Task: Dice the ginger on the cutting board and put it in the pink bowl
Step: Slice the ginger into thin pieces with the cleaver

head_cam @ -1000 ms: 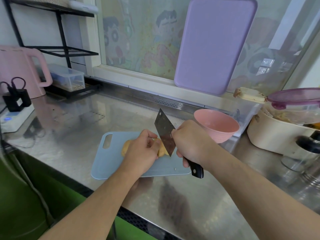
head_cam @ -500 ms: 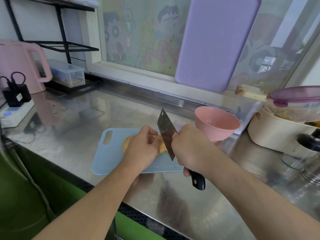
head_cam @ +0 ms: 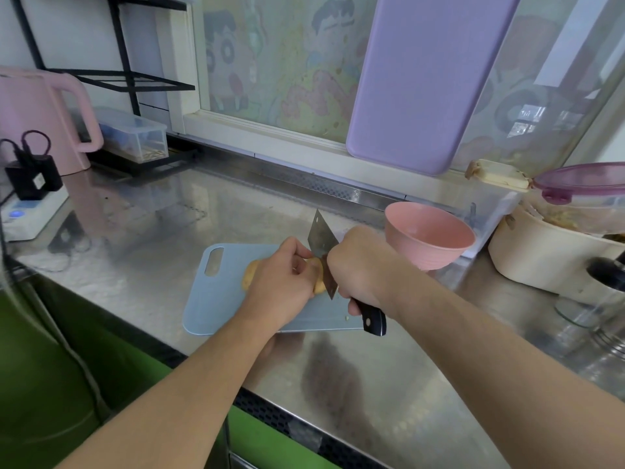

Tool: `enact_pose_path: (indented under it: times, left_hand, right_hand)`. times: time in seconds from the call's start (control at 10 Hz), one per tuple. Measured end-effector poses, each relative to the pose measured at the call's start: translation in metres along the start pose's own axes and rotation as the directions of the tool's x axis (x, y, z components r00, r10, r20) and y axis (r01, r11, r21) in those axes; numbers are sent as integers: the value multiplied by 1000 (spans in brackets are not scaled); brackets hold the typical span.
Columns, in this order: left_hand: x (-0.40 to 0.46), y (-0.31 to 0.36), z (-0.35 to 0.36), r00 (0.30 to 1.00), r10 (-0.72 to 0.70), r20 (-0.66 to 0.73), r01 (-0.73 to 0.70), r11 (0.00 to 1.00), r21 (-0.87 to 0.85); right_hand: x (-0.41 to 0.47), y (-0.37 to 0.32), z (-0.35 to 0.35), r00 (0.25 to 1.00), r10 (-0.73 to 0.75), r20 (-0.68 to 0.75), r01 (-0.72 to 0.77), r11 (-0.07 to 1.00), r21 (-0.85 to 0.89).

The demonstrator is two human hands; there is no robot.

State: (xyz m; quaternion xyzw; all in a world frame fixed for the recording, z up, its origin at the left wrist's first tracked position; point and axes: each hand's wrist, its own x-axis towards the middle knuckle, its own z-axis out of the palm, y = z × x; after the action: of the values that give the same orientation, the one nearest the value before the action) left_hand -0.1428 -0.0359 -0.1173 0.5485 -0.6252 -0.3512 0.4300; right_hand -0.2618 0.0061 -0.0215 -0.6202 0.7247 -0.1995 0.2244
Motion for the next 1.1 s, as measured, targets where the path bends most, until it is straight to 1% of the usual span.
enact_pose_path:
  times: [0.1,0.2,0.3,0.4,0.5,0.6,0.7,0.8,0.9,1.0,1.1]
  left_hand:
    - [-1,0,0,1000,-3,10,3,1000,-8]
    - [-1,-2,0,1000,6,9,-6,999,-35]
    - [2,-4,1,1000,13,0,-13,998,-55]
    - [5,-7,2,1000,7,-12,-8,997,-77]
    - [5,-7,2,1000,7,-22,-9,997,-76]
    - [4,-8,1,1000,6,-7,-7,997,-77]
    - [4,-8,1,1000,8,8,-7,998,-68]
    - [4,-7,1,1000,-2,10,3,996,-94]
    - [3,-7,3,1000,-9,2,9,991,-136]
    - [2,-6,3,1000,-9,-5,8,990,-143]
    - [3,-7,3,1000,-6,-10,5,994,-110]
  right_hand:
    - [-4,-6,1,1000,-31,-3,31,998,-60]
    - [0,-5,9,996,-62,66,63,998,-17]
    - [-2,0,24,995,-31,96,40,995,-97]
    - [-3,5,34,991,-92,102,102,990,-101]
    - [-4,6,33,993,-69,90,86,976,-200]
    - [-12,3,20,984,16,177,30,967,-254]
    - [-17,9,11,990,23,136,-1,986,-164]
    - [-8,18,4,996,74,-52,-69,993,98]
    - [-2,22,-2,999,9,-40,-7,999,50]
    - [-1,19,-7,998,-16,-56,18,999,35]
    - [-4,16,-8,999,-42,-32,42,999,-1]
